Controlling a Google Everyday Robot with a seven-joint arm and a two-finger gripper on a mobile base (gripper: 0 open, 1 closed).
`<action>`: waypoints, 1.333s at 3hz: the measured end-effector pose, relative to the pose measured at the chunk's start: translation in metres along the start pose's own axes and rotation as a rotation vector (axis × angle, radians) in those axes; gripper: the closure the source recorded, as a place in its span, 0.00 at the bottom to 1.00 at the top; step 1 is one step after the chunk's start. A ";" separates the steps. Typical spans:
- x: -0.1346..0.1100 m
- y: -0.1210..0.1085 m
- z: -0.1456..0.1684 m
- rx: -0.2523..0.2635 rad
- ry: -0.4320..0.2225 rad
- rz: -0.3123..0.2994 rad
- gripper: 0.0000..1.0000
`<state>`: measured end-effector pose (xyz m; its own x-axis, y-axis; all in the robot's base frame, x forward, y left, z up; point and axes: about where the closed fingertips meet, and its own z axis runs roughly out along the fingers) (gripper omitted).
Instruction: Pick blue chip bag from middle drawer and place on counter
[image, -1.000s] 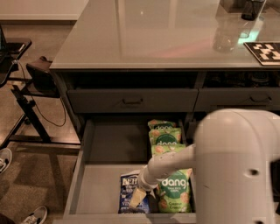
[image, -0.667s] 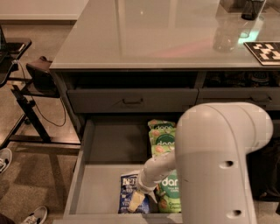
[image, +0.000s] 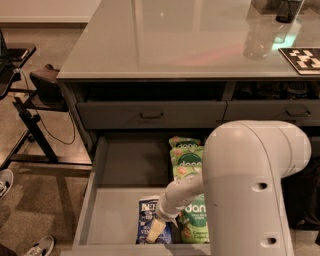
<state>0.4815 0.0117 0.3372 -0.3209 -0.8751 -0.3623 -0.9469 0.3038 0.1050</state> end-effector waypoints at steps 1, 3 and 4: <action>0.000 0.000 0.000 0.000 0.000 0.000 0.19; -0.003 0.001 -0.008 0.000 0.000 0.000 0.65; -0.005 0.002 -0.013 0.000 0.000 0.000 0.89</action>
Offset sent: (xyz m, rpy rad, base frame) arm 0.0000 0.0000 0.0000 0.0000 0.0000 0.0000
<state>0.4815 0.0117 0.3517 -0.3208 -0.8751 -0.3622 -0.9470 0.3037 0.1050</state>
